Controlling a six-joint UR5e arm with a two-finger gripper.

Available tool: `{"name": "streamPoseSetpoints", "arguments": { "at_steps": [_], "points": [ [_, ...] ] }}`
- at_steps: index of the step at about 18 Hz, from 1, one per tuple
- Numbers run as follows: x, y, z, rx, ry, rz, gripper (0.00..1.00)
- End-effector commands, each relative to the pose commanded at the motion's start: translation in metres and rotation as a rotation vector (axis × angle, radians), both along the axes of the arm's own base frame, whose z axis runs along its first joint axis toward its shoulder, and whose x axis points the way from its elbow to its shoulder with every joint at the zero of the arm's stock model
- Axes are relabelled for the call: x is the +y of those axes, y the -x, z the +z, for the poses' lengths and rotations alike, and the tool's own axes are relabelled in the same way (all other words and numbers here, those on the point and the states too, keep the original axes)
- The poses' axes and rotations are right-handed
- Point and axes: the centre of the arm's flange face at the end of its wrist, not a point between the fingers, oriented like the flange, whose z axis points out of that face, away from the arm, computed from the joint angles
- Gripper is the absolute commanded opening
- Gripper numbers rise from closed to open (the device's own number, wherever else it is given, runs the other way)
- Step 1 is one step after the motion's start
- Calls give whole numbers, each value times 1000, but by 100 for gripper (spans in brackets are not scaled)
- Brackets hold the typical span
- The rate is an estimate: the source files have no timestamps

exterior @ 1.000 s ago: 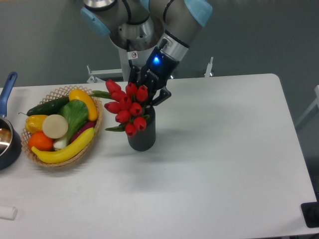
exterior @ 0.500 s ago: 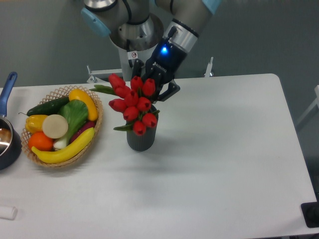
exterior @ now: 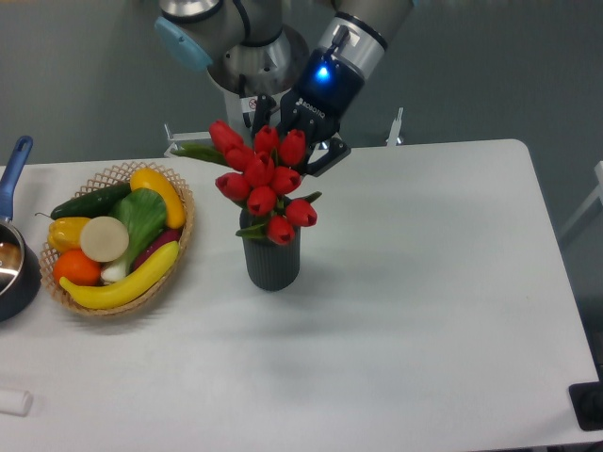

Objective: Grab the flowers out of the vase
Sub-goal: 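Lift the gripped tulip bunch straight up out of the vase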

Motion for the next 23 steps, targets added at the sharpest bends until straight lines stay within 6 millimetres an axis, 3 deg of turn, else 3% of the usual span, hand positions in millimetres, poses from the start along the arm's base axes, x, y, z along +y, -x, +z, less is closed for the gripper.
{"name": "streamPoseSetpoints", "arguments": {
  "at_steps": [8, 17, 23],
  "points": [
    [-2, 5, 36, -60, -21, 67, 44],
    [-19, 8, 52, -37, -31, 115, 44],
    [-32, 13, 65, -109, -104, 155, 44]
  ]
}}
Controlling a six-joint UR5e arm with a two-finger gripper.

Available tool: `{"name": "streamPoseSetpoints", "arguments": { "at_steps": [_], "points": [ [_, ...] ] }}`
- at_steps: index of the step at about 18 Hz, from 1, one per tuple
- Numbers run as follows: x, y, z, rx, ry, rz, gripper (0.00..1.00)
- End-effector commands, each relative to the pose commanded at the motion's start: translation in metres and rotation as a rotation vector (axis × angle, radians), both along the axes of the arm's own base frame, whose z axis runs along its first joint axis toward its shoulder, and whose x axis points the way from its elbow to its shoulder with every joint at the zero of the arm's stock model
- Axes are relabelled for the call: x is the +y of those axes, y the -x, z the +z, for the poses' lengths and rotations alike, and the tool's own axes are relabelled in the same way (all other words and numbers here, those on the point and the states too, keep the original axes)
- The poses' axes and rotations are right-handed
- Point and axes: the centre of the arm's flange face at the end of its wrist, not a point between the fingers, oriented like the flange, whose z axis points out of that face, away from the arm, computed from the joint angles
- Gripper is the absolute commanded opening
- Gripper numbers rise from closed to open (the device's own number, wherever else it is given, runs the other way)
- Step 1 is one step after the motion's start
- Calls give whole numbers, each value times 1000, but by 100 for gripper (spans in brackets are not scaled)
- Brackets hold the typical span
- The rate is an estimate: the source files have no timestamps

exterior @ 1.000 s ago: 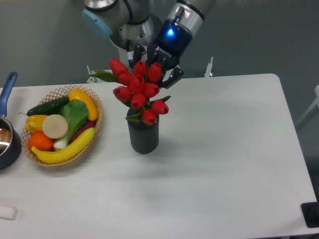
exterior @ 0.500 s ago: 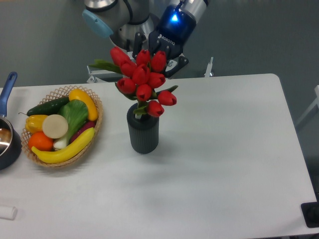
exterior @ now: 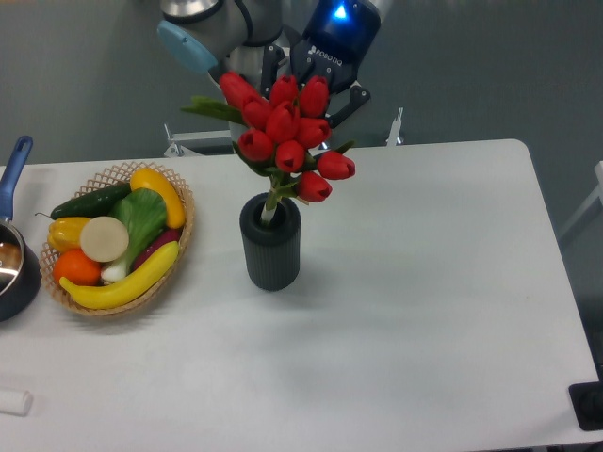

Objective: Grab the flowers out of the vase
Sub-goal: 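Lift the gripped tulip bunch straight up out of the vase, then carry the tulip bunch up and away from the vase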

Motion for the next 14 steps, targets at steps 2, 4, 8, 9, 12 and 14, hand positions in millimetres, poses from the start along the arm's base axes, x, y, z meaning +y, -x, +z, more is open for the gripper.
{"name": "streamPoseSetpoints", "arguments": {
  "at_steps": [2, 4, 8, 9, 12, 14],
  "points": [
    [-6, 5, 4, -22, -23, 18, 44],
    [-13, 14, 14, -14, -35, 40, 44],
    [-21, 26, 21, -4, -46, 64, 44],
    [-26, 31, 21, 3, -46, 78, 44],
    [-41, 46, 20, 21, -45, 116, 44],
    [-48, 56, 17, 52, -44, 124, 44]
  ]
}}
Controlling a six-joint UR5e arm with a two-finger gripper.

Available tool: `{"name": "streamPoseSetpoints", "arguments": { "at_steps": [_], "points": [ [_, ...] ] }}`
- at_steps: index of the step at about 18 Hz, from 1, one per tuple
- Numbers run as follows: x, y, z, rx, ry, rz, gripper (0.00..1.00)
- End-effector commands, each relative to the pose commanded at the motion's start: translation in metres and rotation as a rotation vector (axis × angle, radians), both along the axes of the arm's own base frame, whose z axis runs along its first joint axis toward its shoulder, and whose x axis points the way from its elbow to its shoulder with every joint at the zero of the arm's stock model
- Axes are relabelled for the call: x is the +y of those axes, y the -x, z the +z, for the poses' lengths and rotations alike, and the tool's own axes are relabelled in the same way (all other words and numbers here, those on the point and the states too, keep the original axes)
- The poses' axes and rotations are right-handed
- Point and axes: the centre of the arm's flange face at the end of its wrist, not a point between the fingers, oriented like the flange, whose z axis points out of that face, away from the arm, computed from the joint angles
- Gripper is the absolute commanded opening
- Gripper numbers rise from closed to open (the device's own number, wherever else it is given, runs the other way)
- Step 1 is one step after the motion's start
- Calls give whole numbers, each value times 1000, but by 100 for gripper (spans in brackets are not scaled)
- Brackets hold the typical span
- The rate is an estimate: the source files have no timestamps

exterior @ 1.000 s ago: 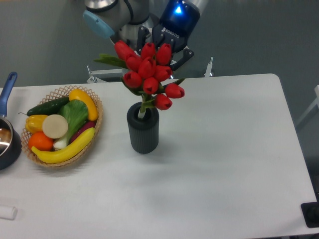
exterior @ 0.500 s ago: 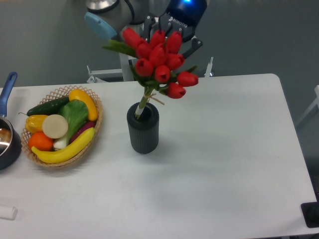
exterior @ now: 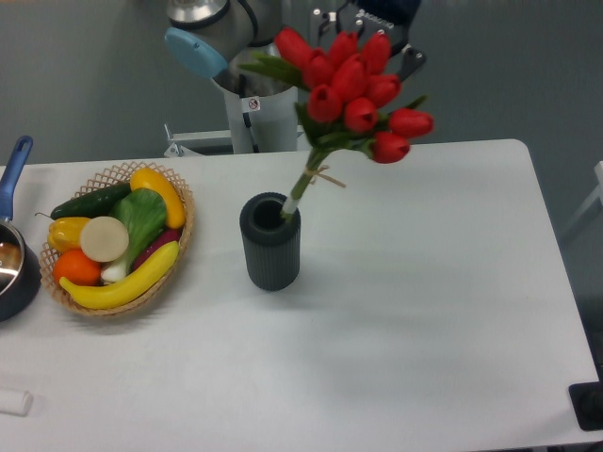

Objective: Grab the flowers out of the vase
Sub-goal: 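Carry the tulip bunch up and away from the vase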

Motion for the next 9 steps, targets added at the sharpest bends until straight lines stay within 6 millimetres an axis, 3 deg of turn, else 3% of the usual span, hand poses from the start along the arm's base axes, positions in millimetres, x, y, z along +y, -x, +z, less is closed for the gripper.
{"name": "streamPoseSetpoints", "arguments": {
  "at_steps": [2, 5, 9],
  "points": [
    [-7, 30, -10, 7, 2, 19, 44],
    [-7, 56, -8, 23, 10, 26, 44],
    [-14, 85, -28, 62, 91, 51, 44]
  ]
}}
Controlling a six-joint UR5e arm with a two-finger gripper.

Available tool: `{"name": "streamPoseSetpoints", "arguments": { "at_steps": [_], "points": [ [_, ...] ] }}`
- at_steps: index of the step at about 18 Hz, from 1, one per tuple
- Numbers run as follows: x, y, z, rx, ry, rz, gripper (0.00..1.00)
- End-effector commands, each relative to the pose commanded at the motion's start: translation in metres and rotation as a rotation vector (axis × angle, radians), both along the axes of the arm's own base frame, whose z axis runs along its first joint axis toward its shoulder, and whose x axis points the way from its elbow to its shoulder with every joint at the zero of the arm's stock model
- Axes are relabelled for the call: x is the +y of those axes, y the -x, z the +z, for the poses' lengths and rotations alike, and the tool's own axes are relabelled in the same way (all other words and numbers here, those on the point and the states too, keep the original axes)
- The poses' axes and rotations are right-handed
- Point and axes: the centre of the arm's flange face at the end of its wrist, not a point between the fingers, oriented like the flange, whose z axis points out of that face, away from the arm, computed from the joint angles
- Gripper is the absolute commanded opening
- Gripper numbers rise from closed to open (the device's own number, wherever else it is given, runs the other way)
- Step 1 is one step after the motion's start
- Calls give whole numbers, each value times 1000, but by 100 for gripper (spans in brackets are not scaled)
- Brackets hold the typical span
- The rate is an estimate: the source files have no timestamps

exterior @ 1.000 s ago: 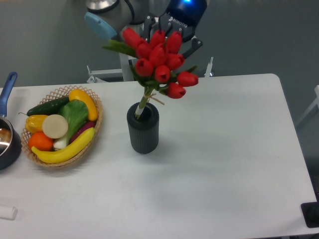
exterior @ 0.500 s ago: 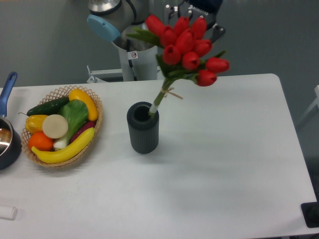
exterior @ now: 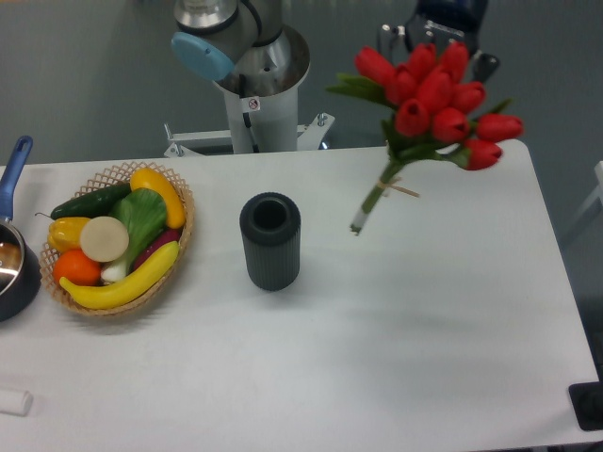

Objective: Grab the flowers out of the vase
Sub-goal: 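Carry the tulip bunch up and away from the vase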

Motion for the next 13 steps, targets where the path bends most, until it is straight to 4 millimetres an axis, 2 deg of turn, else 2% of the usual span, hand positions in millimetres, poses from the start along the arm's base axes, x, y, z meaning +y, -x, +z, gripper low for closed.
{"name": "streamPoseSetpoints", "arguments": {
  "at_steps": [2, 5, 13],
  "points": [
    [2, 21, -9, -9, 10, 1, 44],
    [3, 37, -13, -12, 15, 2, 44],
    [4, 45, -14, -14, 17, 3, 44]
  ]
}}
